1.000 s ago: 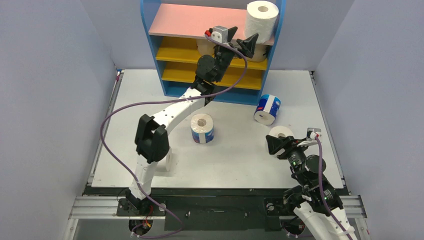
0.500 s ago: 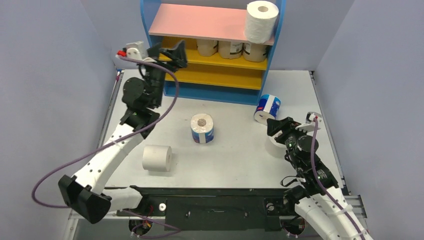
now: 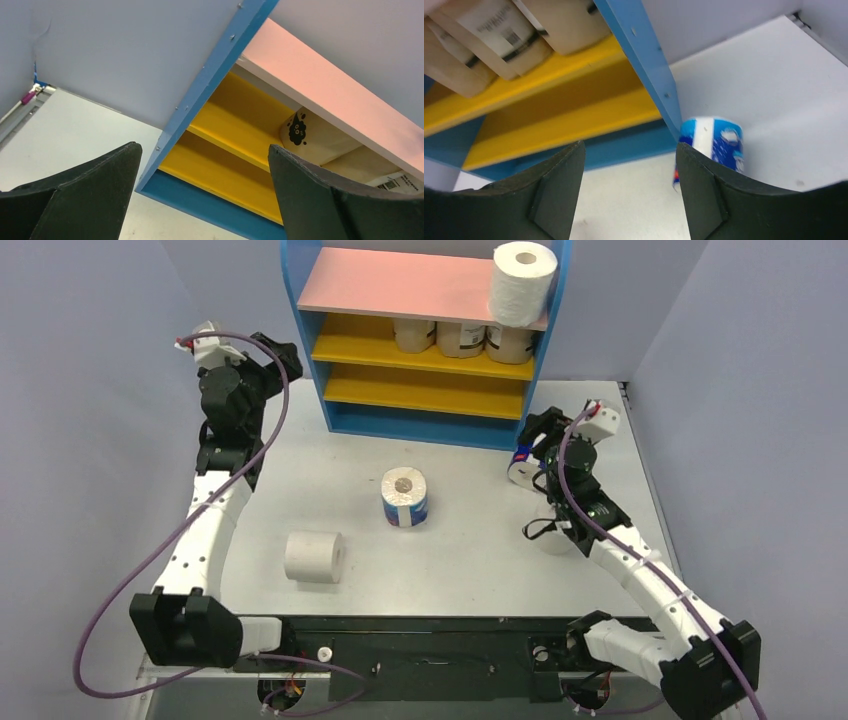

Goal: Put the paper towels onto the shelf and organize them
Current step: Move the shelf to the center of the board.

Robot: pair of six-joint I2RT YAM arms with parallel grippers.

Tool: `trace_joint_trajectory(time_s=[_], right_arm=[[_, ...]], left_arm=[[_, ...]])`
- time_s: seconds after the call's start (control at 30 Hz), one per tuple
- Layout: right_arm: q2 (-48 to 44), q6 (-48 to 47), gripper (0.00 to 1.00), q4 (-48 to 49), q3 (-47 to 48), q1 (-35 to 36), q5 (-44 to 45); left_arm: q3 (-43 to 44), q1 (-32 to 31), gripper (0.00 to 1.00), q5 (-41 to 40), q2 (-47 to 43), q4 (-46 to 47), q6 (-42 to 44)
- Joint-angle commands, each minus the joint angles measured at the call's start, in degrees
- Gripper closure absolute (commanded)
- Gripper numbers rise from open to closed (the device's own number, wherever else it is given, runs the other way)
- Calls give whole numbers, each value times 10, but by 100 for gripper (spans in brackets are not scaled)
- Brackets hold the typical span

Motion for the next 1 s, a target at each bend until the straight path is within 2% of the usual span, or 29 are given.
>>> trace_joint_trajectory(time_s=[0.0,0.13,0.33,0.7,0.83,0.97], right_arm=[[66,-50,38,95,91,-10,9],[127,-78,38,103,145,-14,-5],[167,-89,38,102,180,-39,-23],[245,-83,39,100,242,-68,-45],[276,-92,42,99,268,-68,-31],[303,-107,50,96,290,-69,-15]], left_arm=[[54,47,1,93,63,3,-62],[71,71,0,94,98,19,-45],[124,81,7,119,175,41,-22],[194,83,7,160,288,101,1],[216,80,7,182,318,118,-7],[226,73,7,189,335,141,6]])
